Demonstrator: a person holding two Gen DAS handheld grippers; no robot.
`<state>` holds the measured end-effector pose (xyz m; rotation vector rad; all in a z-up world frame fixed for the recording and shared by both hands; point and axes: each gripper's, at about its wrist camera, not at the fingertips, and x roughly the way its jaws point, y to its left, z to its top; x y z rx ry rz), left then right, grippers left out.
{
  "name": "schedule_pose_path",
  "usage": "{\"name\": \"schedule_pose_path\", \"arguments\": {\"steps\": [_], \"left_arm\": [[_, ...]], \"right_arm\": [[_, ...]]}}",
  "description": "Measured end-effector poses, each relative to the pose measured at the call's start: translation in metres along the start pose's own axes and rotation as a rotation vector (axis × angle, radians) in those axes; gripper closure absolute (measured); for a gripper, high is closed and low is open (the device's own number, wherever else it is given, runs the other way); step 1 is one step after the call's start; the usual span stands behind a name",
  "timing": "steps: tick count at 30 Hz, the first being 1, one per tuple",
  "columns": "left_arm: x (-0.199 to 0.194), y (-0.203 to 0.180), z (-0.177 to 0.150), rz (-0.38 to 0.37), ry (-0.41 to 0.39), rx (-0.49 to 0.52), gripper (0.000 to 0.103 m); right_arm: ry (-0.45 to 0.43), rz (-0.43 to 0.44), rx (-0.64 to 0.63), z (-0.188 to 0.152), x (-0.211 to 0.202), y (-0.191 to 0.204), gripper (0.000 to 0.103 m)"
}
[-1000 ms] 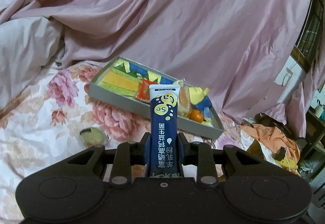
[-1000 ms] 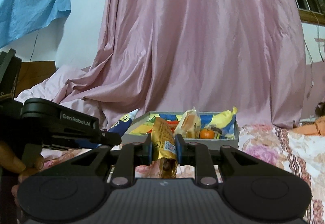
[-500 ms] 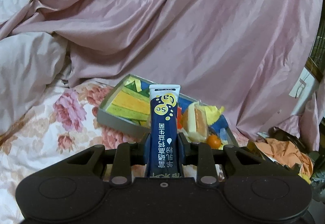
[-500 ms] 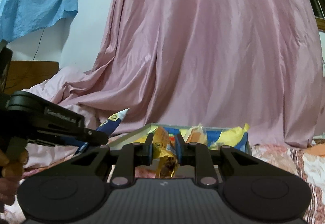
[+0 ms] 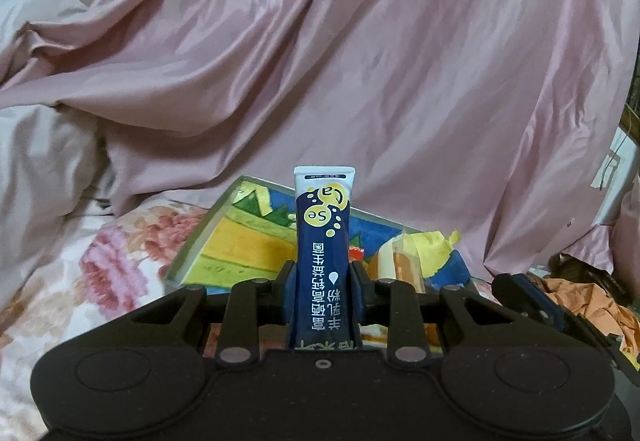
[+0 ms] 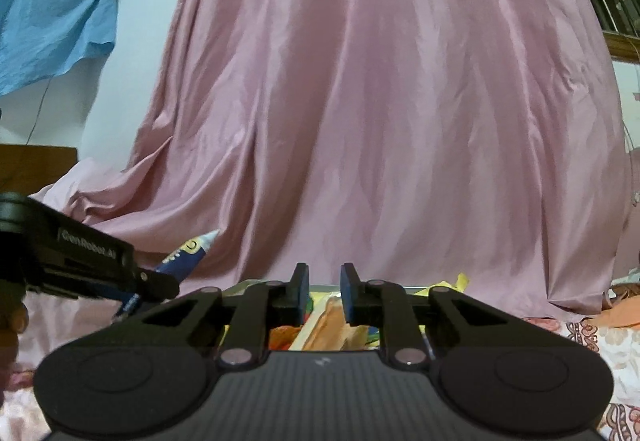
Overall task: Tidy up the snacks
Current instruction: 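Carry the blue tube and gold sachet to the grey tray with both tools, then lower the tube and sachet into the tray and open both tools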
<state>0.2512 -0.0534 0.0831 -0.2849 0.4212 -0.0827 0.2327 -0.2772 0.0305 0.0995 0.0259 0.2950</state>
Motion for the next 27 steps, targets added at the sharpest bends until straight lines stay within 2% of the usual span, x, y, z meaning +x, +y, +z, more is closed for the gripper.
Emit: {"name": "schedule_pose_path", "arguments": {"steps": [8, 15, 18, 23, 27], "left_arm": [[0.053, -0.013, -0.001, 0.003, 0.051, 0.039, 0.073], [0.091, -0.016, -0.003, 0.022, 0.088, 0.049, 0.073], [0.103, -0.017, -0.004, 0.027, 0.099, 0.050, 0.073], [0.114, -0.018, -0.006, 0.030, 0.104, 0.048, 0.073], [0.121, -0.018, -0.010, 0.040, 0.115, 0.057, 0.072]], "right_arm": [[0.118, -0.004, 0.115, -0.015, 0.031, -0.034, 0.083], [0.173, -0.021, 0.165, -0.029, 0.044, -0.056, 0.080], [0.174, -0.017, 0.164, -0.032, 0.046, -0.059, 0.072], [0.188, -0.006, 0.163, -0.036, 0.050, -0.060, 0.067], [0.189, -0.008, 0.170, -0.037, 0.050, -0.061, 0.056]]}}
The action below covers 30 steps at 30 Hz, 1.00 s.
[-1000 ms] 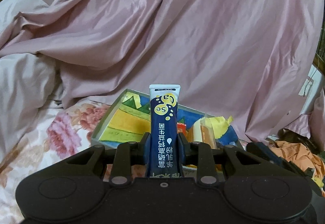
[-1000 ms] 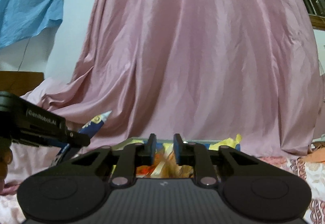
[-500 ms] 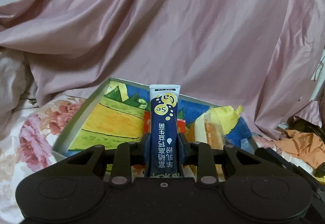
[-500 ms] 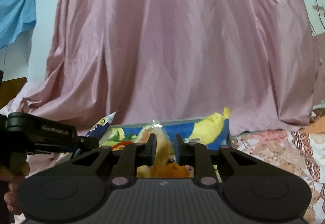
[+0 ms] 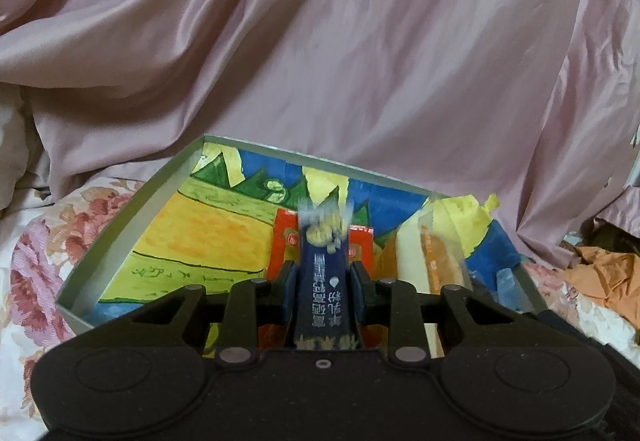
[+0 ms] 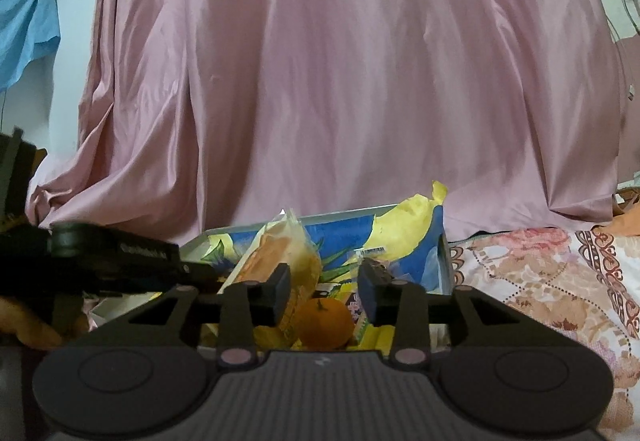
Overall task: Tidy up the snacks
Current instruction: 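Lower the tube and sachet into the tray and open both tools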
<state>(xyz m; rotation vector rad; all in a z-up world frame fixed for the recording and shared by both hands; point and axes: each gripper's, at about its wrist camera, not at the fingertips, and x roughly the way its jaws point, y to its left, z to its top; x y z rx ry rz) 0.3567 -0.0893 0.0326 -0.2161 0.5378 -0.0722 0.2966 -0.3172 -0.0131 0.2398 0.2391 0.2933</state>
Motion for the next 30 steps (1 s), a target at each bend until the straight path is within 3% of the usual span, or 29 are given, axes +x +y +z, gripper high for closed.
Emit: {"name": "schedule_pose_path", "arguments": {"steps": [9, 14, 16, 22, 30], "left_arm": [[0.002, -0.002, -0.002, 0.011, -0.004, 0.009, 0.067], [-0.004, -0.002, -0.001, 0.012, -0.014, 0.000, 0.044], [-0.009, -0.003, -0.001, 0.015, -0.029, -0.006, 0.026], [-0.028, -0.002, 0.000, 0.041, -0.076, -0.021, 0.006], [-0.055, 0.002, -0.001, 0.077, -0.112, -0.024, 0.001]], "right_arm": [[0.001, 0.004, -0.004, -0.002, 0.000, 0.001, 0.043], [-0.014, 0.002, -0.016, -0.001, -0.004, 0.002, 0.027], [-0.021, 0.000, -0.010, -0.001, -0.006, 0.002, 0.019], [-0.047, -0.005, 0.013, 0.004, -0.014, -0.002, 0.007], [-0.047, -0.021, 0.024, 0.005, -0.032, -0.005, 0.002]]}}
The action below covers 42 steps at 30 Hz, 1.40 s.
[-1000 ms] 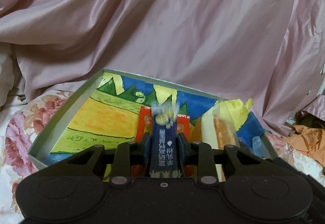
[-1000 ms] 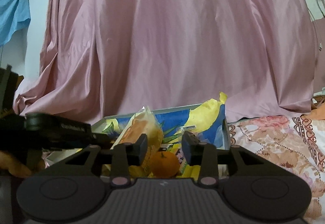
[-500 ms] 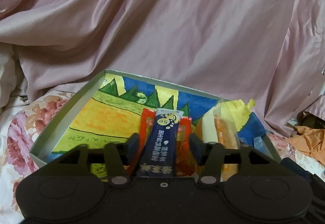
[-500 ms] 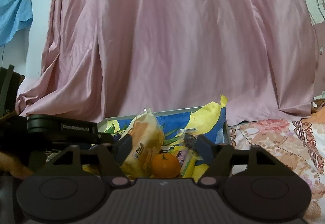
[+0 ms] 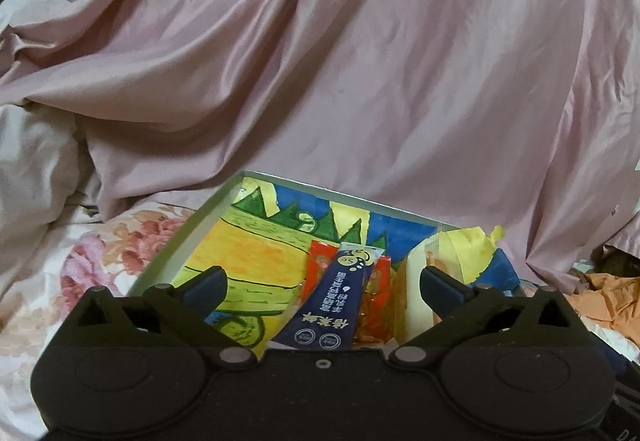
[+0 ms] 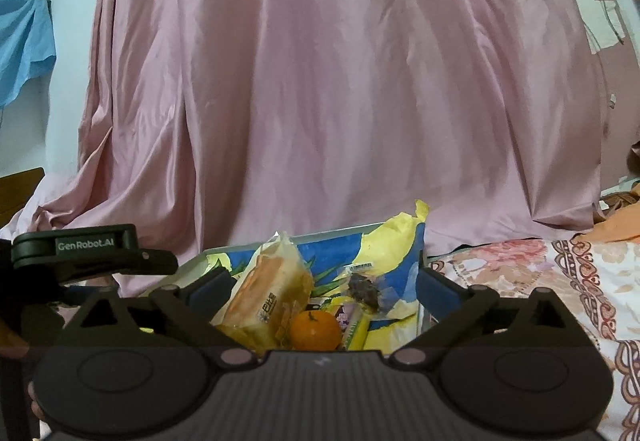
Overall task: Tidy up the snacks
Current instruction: 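Withdraw the left tool while the right tool grasps the yellow snack bag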
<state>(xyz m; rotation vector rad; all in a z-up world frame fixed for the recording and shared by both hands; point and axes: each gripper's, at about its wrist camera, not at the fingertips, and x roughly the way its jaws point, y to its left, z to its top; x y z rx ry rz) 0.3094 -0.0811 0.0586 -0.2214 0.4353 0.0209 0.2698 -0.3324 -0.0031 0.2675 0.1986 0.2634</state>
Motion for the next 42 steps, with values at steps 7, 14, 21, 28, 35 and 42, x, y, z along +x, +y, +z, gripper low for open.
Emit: {"name": "schedule_pose_path", "arguments": {"steps": [7, 14, 21, 28, 35, 42], "left_arm": [[-0.019, -0.003, -0.005, 0.020, -0.015, 0.032, 0.001], [-0.030, 0.001, -0.025, 0.026, 0.011, 0.039, 0.001], [-0.034, 0.005, -0.041, 0.006, 0.027, 0.062, 0.001], [-0.038, 0.013, -0.064, -0.025, 0.052, 0.090, 0.001], [-0.038, 0.026, -0.073, -0.021, 0.088, 0.041, 0.001], [-0.043, 0.026, -0.069, -0.015, 0.080, 0.023, 0.001]], "right_arm": [[0.124, -0.072, 0.027, -0.010, -0.019, 0.002, 0.000], [0.514, -0.135, -0.053, -0.045, 0.007, 0.012, 0.012], [0.572, -0.193, -0.083, -0.060, 0.012, 0.010, 0.017], [0.634, -0.212, -0.197, -0.074, 0.013, 0.016, 0.022], [0.623, -0.200, -0.184, -0.073, 0.013, 0.017, 0.040], [0.552, -0.115, -0.050, -0.058, 0.006, 0.006, 0.041]]}}
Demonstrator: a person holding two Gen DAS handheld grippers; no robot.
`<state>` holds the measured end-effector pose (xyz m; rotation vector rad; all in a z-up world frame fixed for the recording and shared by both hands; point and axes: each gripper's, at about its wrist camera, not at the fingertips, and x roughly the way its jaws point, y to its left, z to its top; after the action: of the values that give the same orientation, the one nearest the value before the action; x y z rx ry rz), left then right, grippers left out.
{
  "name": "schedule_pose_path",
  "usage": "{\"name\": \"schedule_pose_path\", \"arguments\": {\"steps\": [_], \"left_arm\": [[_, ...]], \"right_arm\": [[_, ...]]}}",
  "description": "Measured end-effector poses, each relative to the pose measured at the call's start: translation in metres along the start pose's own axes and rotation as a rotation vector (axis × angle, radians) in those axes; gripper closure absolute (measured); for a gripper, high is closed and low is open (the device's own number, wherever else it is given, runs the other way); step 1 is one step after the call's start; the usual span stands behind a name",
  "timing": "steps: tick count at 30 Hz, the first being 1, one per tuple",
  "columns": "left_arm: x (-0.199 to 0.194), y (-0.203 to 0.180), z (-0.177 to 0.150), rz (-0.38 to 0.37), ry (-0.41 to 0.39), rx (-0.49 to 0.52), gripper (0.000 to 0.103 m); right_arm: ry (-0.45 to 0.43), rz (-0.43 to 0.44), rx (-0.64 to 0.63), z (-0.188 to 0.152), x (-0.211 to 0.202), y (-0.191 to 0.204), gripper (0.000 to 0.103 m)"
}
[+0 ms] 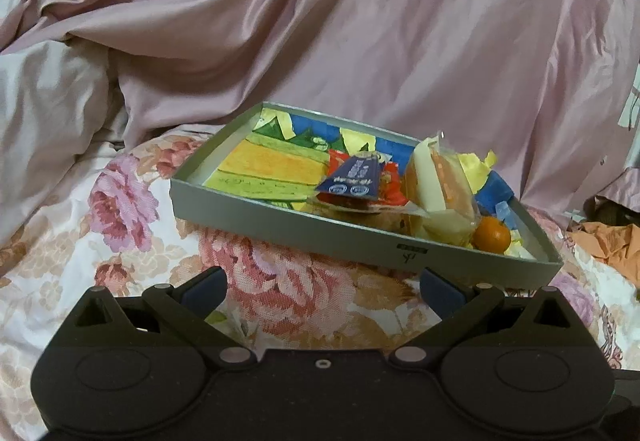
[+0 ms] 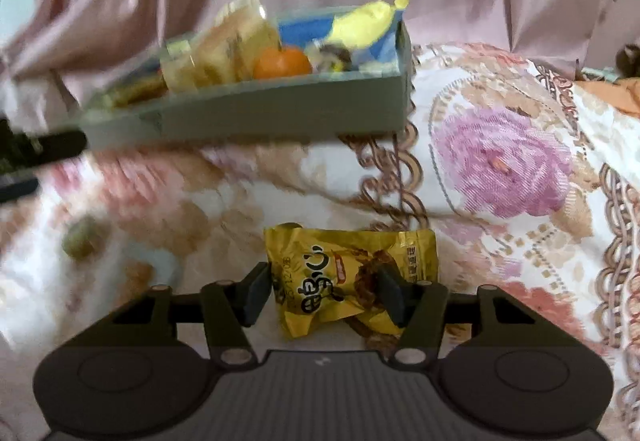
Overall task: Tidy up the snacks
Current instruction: 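Withdraw the left tool while the right tool grasps the yellow snack bag, then carry the yellow snack bag into the tray with the right tool and release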
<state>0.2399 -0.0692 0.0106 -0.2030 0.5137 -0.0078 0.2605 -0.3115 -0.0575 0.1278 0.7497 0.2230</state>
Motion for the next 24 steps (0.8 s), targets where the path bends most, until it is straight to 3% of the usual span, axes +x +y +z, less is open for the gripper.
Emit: {"name": "schedule_pose_path", "arguments": {"steps": [7, 16, 21, 24], "left_arm": [[-0.007, -0.004, 0.007, 0.014, -0.021, 0.010, 0.001], [-0.012, -0.008, 0.019, 0.032, -0.067, 0.013, 0.001], [-0.011, -0.010, 0.022, 0.044, -0.076, 0.014, 0.001], [-0.011, -0.009, 0.024, 0.049, -0.077, 0.015, 0.001]], "right_arm": [[-0.150, 0.028, -0.054, 0.005, -0.025, 0.012, 0.041], [-0.458, -0.019, -0.123, 0.012, -0.063, 0.025, 0.040], [-0.575, -0.045, -0.144, 0.042, -0.054, 0.027, 0.040], [-0.587, -0.046, -0.137, 0.059, -0.039, 0.024, 0.040]]}}
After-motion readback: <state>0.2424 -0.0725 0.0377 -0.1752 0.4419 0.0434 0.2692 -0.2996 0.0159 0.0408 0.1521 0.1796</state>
